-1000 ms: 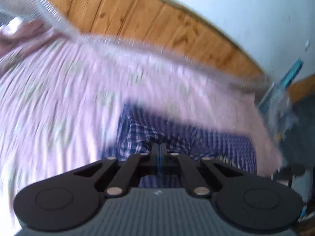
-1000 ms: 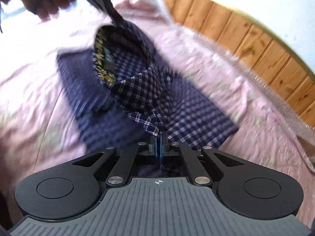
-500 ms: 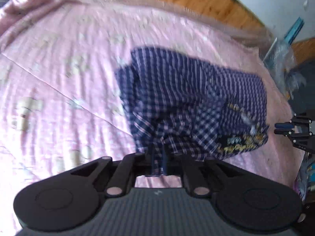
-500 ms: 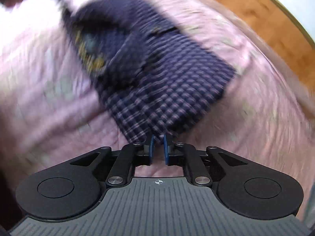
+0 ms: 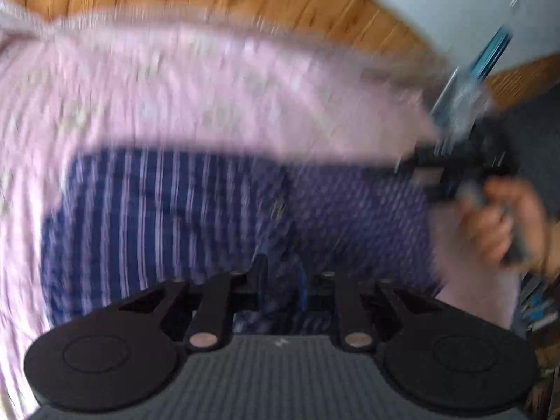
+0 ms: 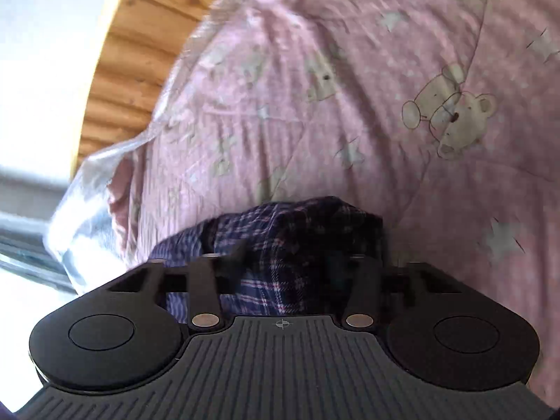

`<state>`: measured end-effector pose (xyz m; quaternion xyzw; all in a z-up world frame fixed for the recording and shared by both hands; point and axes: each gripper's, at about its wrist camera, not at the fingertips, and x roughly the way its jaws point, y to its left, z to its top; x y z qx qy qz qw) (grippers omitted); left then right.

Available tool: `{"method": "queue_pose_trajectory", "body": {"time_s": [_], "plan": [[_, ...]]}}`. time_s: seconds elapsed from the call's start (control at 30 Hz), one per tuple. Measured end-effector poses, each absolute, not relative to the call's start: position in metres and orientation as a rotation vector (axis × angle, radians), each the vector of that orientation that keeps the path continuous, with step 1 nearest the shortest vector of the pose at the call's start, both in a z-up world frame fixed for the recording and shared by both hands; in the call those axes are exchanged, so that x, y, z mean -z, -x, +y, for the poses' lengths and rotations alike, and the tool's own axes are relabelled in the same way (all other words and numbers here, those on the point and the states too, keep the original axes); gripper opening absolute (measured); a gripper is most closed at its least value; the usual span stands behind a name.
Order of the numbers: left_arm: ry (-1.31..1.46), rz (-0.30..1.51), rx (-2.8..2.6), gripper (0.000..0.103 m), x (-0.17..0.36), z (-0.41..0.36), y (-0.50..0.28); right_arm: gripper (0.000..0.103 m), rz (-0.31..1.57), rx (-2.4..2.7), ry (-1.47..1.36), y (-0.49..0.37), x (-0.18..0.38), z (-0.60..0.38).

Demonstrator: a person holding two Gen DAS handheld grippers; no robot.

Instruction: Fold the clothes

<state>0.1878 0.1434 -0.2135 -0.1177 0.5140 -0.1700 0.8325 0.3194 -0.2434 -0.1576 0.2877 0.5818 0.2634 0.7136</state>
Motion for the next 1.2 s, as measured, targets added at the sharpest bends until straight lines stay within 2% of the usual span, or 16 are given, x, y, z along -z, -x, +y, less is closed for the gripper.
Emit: {"method": "queue_pose_trajectory", "body": {"time_s": [0.03,0.07,0.23,0.3,0.33,0.37,0.4,0.53,0.6,0.77,0.8,0.83,0.93,1.03,1.13,1.2], "plan": [[0.247,1.108,0.344,0.018,0.224,0.144,-0.183,0.023,1.292,-0.573,-0.635,-0.326,0.166,-0.242],[0.277,1.114,0.332,0.016,0.228,0.148,-0.179,0.007,1.284,-0.567,-0.588,-0.331,0.174,-0.241],[0.349,1.145,0.276,0.011,0.227,0.156,-0.173,0.005,1.109,-0.724,-0.302,-0.315,0.173,-0.227],[0.351,1.159,0.282,0.010,0.223,0.157,-0.175,0.008,1.076,-0.730,-0.255,-0.311,0.168,-0.230],[0.353,1.170,0.290,0.010,0.219,0.157,-0.176,0.020,1.072,-0.690,-0.261,-0.310,0.162,-0.233],[0.359,1.166,0.308,0.012,0.211,0.157,-0.178,0.042,1.054,-0.646,-0.268,-0.308,0.153,-0.238],[0.362,1.124,0.328,0.012,0.197,0.160,-0.179,0.045,1.001,-0.589,-0.280,-0.304,0.138,-0.246],[0.344,0.916,0.274,0.021,0.150,0.180,-0.193,0.045,0.811,-0.502,-0.292,-0.264,0.078,-0.270],[0.349,0.871,0.191,0.021,0.155,0.196,-0.207,0.045,0.827,-0.587,-0.218,-0.242,0.074,-0.255],[0.250,0.949,0.059,0.019,0.209,0.222,-0.213,0.041,0.943,-0.636,0.131,-0.193,0.125,-0.218],[0.220,0.963,0.050,0.019,0.220,0.225,-0.210,0.043,0.953,-0.607,0.194,-0.184,0.142,-0.223],[0.217,0.966,0.043,0.019,0.219,0.229,-0.206,0.053,0.905,-0.588,0.201,-0.176,0.146,-0.230],[0.241,0.962,0.026,0.018,0.204,0.238,-0.195,0.053,0.958,-0.525,0.154,-0.180,0.136,-0.234],[0.280,0.879,0.062,0.021,0.176,0.241,-0.172,0.038,0.890,-0.497,0.212,-0.169,0.103,-0.212],[0.284,0.854,0.158,0.032,0.174,0.214,-0.154,0.040,0.776,-0.522,0.219,-0.144,0.064,-0.196],[0.265,0.872,0.164,0.031,0.181,0.210,-0.149,0.045,0.793,-0.547,0.226,-0.132,0.070,-0.184]]}}
